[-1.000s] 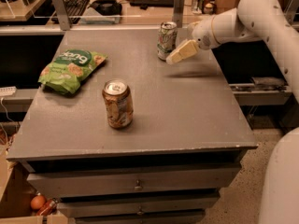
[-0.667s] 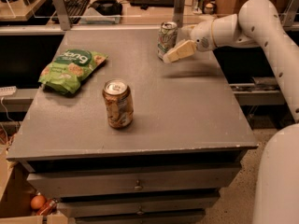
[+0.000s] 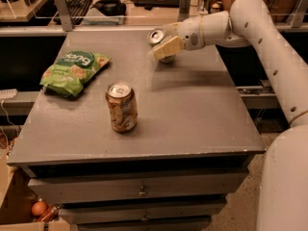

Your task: Knock 7up can over

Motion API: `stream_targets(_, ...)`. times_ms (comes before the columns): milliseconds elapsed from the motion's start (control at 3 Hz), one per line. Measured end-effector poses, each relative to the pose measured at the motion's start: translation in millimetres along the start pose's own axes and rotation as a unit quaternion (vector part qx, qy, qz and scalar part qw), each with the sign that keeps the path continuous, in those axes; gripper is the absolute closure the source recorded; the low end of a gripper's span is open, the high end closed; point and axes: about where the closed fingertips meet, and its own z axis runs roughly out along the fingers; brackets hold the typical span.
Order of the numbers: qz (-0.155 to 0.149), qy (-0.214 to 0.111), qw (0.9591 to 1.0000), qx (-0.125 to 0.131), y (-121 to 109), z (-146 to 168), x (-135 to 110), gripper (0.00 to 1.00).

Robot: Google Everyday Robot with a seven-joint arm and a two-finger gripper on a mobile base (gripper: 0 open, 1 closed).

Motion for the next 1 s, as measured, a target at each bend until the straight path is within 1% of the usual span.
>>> stream_targets(333,0.015,-0.022,0.9977,-0.063,45.6,23.9,-33.4,0.0)
stream_targets(667,0.02,-0.028,0.995,-0.094,74.8,34.4,-51.2,0.0)
stream_targets(1000,0.019,-0.026,0.9957,-0.087,79.6,25.9,-52.4,0.0)
